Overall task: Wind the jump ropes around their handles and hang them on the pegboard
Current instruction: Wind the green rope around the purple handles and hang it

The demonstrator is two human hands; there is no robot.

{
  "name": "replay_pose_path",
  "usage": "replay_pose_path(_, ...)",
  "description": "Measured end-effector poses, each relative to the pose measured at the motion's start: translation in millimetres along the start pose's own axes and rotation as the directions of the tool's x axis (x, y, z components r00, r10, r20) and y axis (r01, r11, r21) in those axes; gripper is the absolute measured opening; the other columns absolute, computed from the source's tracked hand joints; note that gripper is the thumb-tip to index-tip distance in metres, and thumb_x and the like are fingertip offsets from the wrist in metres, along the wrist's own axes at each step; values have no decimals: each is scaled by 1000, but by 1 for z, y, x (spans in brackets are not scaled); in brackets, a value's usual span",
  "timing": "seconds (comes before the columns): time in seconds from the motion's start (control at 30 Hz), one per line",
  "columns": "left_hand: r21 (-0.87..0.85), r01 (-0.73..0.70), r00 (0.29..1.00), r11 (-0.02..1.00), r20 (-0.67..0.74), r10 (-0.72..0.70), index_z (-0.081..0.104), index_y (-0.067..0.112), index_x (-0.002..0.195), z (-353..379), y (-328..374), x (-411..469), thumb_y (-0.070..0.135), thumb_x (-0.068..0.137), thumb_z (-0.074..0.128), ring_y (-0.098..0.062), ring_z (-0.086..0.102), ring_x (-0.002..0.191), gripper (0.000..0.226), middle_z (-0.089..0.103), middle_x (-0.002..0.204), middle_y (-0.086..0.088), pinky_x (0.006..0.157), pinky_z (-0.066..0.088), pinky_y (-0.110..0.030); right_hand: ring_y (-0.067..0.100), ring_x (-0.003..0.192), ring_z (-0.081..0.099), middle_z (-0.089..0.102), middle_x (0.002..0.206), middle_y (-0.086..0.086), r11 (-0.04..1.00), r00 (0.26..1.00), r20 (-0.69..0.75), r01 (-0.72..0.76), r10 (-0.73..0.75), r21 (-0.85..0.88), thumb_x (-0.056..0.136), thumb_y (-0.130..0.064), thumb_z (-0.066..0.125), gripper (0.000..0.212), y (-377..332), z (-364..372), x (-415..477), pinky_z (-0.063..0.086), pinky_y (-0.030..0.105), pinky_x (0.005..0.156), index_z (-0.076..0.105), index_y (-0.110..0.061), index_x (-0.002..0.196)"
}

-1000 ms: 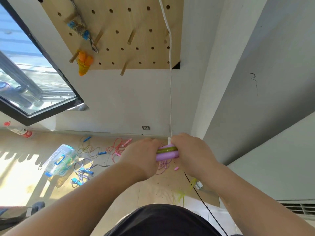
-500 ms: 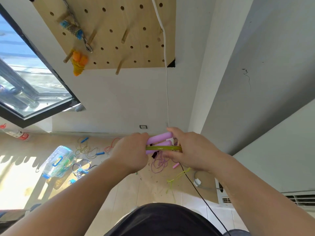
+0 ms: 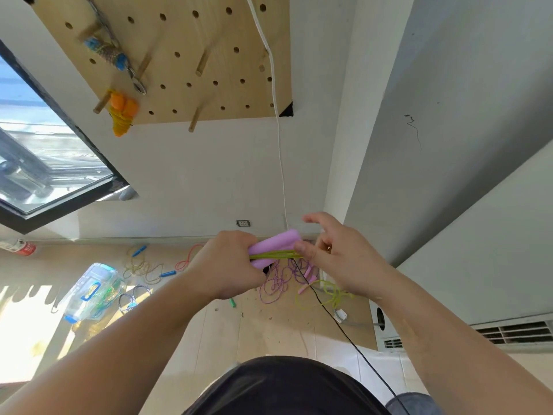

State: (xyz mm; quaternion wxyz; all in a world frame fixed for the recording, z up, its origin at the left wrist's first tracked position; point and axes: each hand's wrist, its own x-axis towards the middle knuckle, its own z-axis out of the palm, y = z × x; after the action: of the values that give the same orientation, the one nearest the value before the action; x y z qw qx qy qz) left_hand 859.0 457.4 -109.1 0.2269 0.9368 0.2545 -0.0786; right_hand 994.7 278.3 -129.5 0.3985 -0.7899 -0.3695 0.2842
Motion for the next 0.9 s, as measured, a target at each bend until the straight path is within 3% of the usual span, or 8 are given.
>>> replay_pose_path(0.1,8,-29,999,1000,22,29,48,20,66,-1,5,-5,27,74,66,-17,41,54,21,47,62,4,51,33,-29,13,76,70,72,88,3,983,999,22,-33,29,183,79,-83,53,56,-4,3,-2,61,53,72,61,-46,121)
replay_pose_path(0.2,-22,-24,998,999,59,25,49,19,65,-1,8,-8,23,70,67,-16,39,51,19,45,60,4,47,32,-26,13,66,67,73,85,-11,967,999,34,6,-15,253,92,-59,58,24,-7,7,-1,58,63,65,71,-40,99)
replay_pose_path(0.3,-37,2,994,999,109,2,48,20,65,-1,11,-10,23,70,69,-17,42,50,21,45,59,3,47,34,-25,18,60,62,64,67,-11,979,998,-23,56,-52,197,103,-31,55,22,-12,11,-3,57,55,66,70,-25,88)
replay_pose_path(0.4,32,17,995,999,102,-20,46,21,67,0,14,-11,27,73,67,-18,45,55,22,47,62,4,52,35,-26,24,62,61,58,62,-11,986,996,-72,69,-58,150,105,-25,51,25,-11,19,-6,55,48,65,65,-15,87)
replay_pose_path(0.57,409,-109,984,906,-87,157,40,27,88,5,23,-9,33,81,56,-20,45,89,18,45,86,9,83,40,-36,24,62,63,59,63,-8,985,986,-153,93,-70,147,105,-28,51,24,-8,24,-5,54,46,62,63,-26,85)
replay_pose_path(0.67,325,-152,970,933,-132,204,39,24,92,9,26,-6,30,88,53,-24,52,84,16,46,83,7,72,36,-35,31,62,62,60,68,6,977,970,-207,158,-127,144,106,-27,51,25,-8,21,-3,52,50,63,63,-25,84)
replay_pose_path(0.77,279,-144,982,950,-79,173,40,23,93,8,24,-1,28,91,53,-23,49,78,14,45,82,7,66,39,-34,27,63,62,61,69,5,980,968,-195,178,-159,84,106,-30,50,26,-4,19,-1,52,47,64,63,-29,83)
replay_pose_path(0.9,306,-116,990,945,-46,137,43,23,91,3,14,5,27,93,50,-23,50,78,8,47,81,7,67,41,-33,16,65,70,68,74,-3,984,994,29,112,-109,-135,103,-59,37,33,8,10,-1,57,41,67,64,-41,106)
